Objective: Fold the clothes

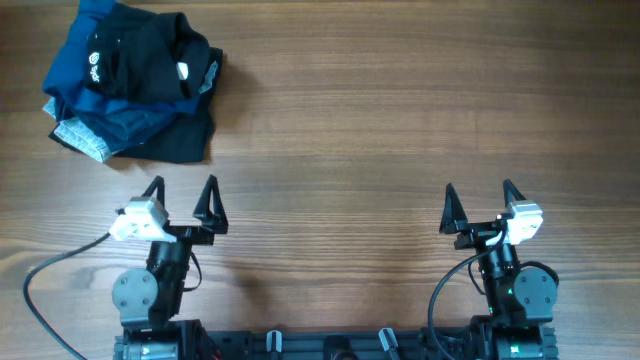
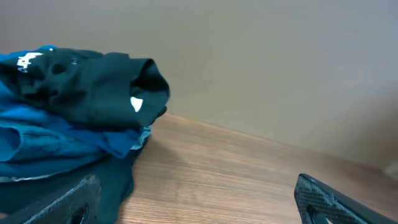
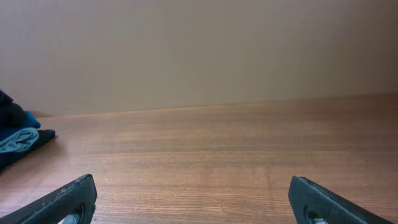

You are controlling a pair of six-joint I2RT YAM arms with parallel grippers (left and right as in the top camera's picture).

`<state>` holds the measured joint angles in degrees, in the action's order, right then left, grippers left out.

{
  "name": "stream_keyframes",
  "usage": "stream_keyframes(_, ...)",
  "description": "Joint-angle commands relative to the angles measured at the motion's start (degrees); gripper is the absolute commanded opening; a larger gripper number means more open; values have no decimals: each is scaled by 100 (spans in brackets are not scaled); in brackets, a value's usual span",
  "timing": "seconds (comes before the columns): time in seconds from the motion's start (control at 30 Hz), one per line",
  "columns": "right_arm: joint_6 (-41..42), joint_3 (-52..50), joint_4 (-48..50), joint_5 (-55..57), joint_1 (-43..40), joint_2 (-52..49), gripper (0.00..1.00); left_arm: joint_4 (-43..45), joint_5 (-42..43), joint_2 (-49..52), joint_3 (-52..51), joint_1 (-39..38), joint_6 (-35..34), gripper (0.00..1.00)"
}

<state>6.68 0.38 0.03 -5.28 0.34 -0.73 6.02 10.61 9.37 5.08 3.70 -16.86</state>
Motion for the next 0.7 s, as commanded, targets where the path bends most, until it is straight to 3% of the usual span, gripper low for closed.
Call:
stream_keyframes(0.0, 85, -9, 17, 81, -9, 46, 99, -66, 28, -413, -286, -79, -50, 100)
stream_keyframes(0.33, 85, -9, 17, 83, -9, 46, 100, -437, 28, -925, -472, -87, -48, 100)
stream_keyframes(0.43, 85, -9, 17, 83, -9, 46, 100, -966, 26, -925, -472, -94, -4, 100)
stream_keyframes(0.67, 83, -9, 17, 83, -9, 46, 99, -949, 26, -920, -472, -94, -11, 100)
